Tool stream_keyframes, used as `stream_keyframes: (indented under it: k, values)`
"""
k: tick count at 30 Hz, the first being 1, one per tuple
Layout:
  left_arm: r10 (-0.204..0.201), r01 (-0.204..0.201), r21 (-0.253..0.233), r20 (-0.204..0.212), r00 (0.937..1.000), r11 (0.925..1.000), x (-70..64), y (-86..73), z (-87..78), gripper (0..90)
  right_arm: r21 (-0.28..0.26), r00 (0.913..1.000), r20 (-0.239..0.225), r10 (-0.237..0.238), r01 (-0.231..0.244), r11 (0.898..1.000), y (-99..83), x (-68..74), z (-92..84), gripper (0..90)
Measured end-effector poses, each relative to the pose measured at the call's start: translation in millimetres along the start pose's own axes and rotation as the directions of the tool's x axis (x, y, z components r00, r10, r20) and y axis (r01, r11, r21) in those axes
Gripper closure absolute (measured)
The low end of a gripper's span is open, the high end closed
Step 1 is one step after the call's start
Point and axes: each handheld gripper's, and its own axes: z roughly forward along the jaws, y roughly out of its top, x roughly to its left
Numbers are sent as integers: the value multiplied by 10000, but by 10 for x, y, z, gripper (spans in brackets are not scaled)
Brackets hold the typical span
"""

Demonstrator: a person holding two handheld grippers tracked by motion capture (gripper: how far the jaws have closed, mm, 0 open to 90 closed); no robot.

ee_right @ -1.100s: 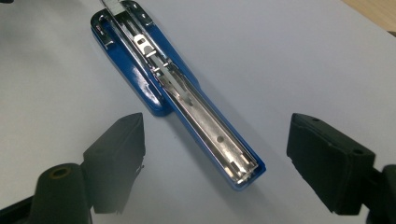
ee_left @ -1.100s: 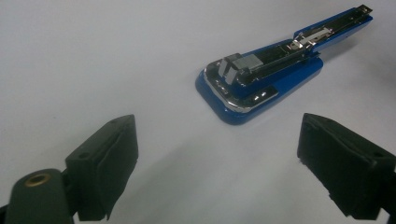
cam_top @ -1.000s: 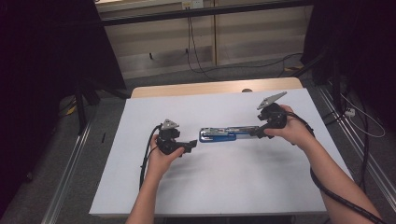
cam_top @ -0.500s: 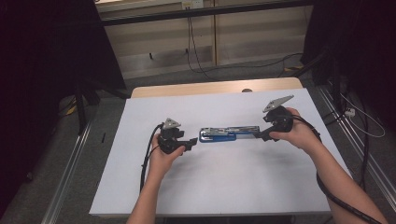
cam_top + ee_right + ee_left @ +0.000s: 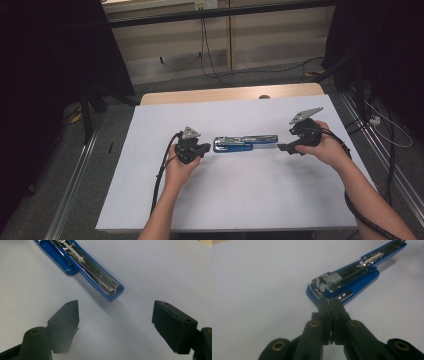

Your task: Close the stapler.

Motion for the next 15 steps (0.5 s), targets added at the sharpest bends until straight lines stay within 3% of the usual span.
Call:
stream_keyframes:
  k: [6, 11, 15]
  values:
    - [11, -13, -123, -137, 9999, 9999, -14, -1, 65, 900, 182, 9998, 138, 123, -126, 9998, -38, -4, 35, 390]
    - [-84, 80, -174, -187, 9998, 9998, -4, -2, 102, 900, 275, 9999, 16, 106, -107, 9996, -57, -5, 104, 644]
    - [-140, 139, -41, -87, 9999, 9999, -12, 3, 141, 900, 472, 10000, -46, 48, -46, 9989, -71, 9, 167, 727]
